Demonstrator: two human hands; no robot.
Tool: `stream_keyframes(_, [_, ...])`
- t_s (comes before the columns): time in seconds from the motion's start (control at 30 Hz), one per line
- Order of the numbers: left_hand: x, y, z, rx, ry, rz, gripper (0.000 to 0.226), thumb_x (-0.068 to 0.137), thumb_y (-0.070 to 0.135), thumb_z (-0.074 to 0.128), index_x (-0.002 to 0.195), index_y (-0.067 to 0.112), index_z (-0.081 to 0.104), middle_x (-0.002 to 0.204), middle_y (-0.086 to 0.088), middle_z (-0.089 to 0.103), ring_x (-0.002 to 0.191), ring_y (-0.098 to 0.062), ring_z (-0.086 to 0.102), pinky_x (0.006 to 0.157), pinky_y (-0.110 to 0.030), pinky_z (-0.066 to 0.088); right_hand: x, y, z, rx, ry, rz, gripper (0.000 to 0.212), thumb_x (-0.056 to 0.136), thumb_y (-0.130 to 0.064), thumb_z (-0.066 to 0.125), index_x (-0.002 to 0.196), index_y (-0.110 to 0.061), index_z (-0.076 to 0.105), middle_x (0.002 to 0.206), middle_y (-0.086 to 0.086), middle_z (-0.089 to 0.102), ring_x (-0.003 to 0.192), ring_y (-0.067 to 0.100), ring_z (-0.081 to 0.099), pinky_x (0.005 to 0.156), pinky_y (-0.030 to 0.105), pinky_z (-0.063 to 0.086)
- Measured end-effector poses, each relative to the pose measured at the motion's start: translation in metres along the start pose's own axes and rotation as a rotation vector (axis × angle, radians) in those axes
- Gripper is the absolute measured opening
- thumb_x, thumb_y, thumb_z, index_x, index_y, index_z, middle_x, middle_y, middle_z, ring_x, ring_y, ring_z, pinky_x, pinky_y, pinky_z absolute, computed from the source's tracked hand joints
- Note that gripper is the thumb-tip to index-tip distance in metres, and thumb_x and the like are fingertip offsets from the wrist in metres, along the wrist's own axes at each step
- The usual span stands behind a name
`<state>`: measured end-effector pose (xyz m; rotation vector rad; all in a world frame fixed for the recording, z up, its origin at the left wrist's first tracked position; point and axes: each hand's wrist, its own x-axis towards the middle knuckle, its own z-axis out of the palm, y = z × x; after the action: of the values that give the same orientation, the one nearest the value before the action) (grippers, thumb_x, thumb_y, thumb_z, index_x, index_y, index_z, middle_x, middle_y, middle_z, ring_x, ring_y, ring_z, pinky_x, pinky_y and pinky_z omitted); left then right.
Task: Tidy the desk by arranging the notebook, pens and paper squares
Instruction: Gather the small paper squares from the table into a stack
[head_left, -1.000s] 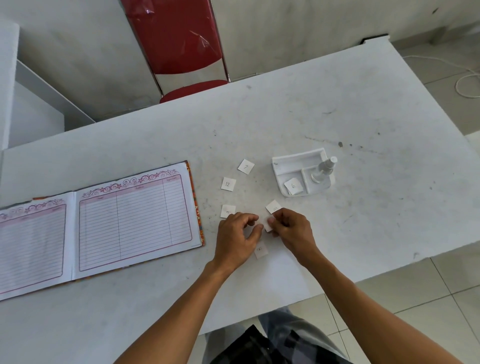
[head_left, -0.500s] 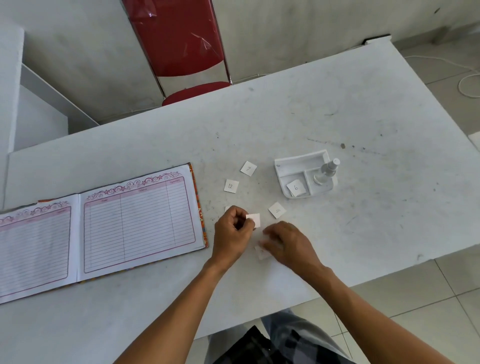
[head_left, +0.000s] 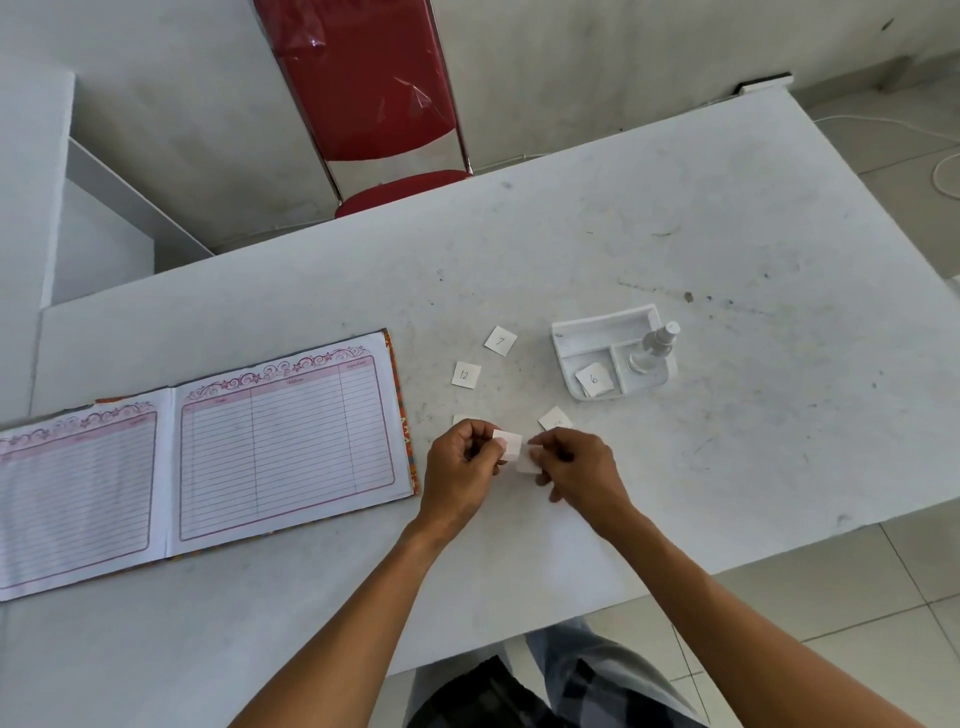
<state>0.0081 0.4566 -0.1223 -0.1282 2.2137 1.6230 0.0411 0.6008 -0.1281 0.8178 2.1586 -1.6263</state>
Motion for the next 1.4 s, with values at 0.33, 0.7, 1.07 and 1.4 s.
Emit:
stream_keyframes(0.33, [0.003, -0.007, -0.01, 0.121, 0.015, 0.051, 0.009, 0.086, 0.024, 0.065, 0.095, 0.023, 0.061, 0.088, 0.013, 0.064, 0.084, -0.003, 0.063, 0.069, -0.006, 0.049, 0.003, -0.008, 0.021, 0.094, -0.037, -0.035, 0.021, 0.089, -0.007, 0.053, 0.089, -0.02, 0.07, 0.067, 0.0, 0.065, 0.059, 0.008, 0.06, 0.058, 0.021, 0.045])
stream_keyframes(0.7, [0.024, -0.002, -0.029, -0.019, -0.07, -0.093, 0.019, 0.085, 0.009, 0.066, 0.093, 0.026, 0.062, 0.09, 0.011, 0.066, 0.085, -0.009, 0.066, 0.067, -0.014, 0.055, 0.009, -0.015, 0.021, -0.052, 0.183, -0.059, 0.021, 0.087, -0.015, 0.061, 0.108, -0.02, 0.059, 0.081, 0.004, 0.065, 0.071, 0.015, 0.061, 0.065, 0.024, 0.048])
stream_keyframes(1.07, [0.04, -0.005, -0.046, -0.1, -0.047, -0.159, 0.023, 0.083, 0.005, 0.067, 0.106, 0.009, 0.068, 0.097, -0.003, 0.069, 0.089, -0.016, 0.067, 0.064, -0.015, 0.055, 0.025, -0.014, 0.015, -0.451, 0.329, 0.076, 0.024, 0.084, -0.03, 0.064, 0.096, -0.011, 0.054, 0.096, 0.006, 0.056, 0.088, 0.026, 0.054, 0.069, 0.032, 0.041])
stream_keyframes(1.4, [0.045, 0.0, -0.065, -0.11, -0.066, -0.188, 0.011, 0.081, 0.008, 0.07, 0.088, 0.016, 0.069, 0.087, -0.001, 0.072, 0.072, -0.011, 0.065, 0.058, -0.019, 0.053, 0.015, -0.043, 0.063, 0.511, 0.177, 0.11, 0.005, 0.086, -0.002, 0.062, 0.081, -0.004, 0.062, 0.07, 0.01, 0.065, 0.058, 0.017, 0.059, 0.057, 0.025, 0.046])
